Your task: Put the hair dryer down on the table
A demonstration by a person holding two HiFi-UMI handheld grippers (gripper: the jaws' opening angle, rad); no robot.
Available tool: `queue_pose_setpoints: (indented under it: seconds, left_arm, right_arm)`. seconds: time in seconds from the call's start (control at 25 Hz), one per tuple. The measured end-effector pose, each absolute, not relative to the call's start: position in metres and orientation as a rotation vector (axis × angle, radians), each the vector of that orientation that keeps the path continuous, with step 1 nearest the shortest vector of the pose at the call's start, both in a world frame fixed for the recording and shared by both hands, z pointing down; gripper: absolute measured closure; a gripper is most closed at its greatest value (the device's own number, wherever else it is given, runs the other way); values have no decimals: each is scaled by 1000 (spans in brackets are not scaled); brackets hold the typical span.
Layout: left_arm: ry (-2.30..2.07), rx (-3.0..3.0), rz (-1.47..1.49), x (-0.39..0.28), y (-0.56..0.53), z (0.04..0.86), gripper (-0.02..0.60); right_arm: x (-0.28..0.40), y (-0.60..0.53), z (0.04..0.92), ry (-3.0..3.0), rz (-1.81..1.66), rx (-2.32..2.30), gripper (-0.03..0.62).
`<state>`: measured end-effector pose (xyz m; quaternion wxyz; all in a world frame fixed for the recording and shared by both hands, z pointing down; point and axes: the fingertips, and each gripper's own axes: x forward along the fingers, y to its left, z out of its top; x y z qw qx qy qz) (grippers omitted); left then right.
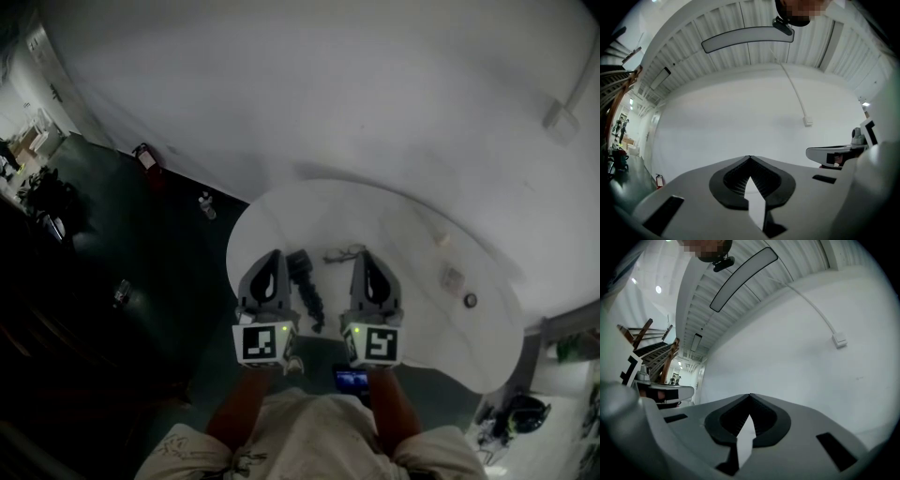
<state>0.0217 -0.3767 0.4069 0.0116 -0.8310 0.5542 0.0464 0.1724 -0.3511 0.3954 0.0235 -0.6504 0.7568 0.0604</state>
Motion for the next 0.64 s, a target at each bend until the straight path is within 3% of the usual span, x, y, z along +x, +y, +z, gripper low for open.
queue_pose_setpoints:
  seconds: [0.64]
  left_arm:
    - [1731,-2575,156,16,-365,402,584]
  right_arm:
    - [165,-346,399,2378,191,-2017,588]
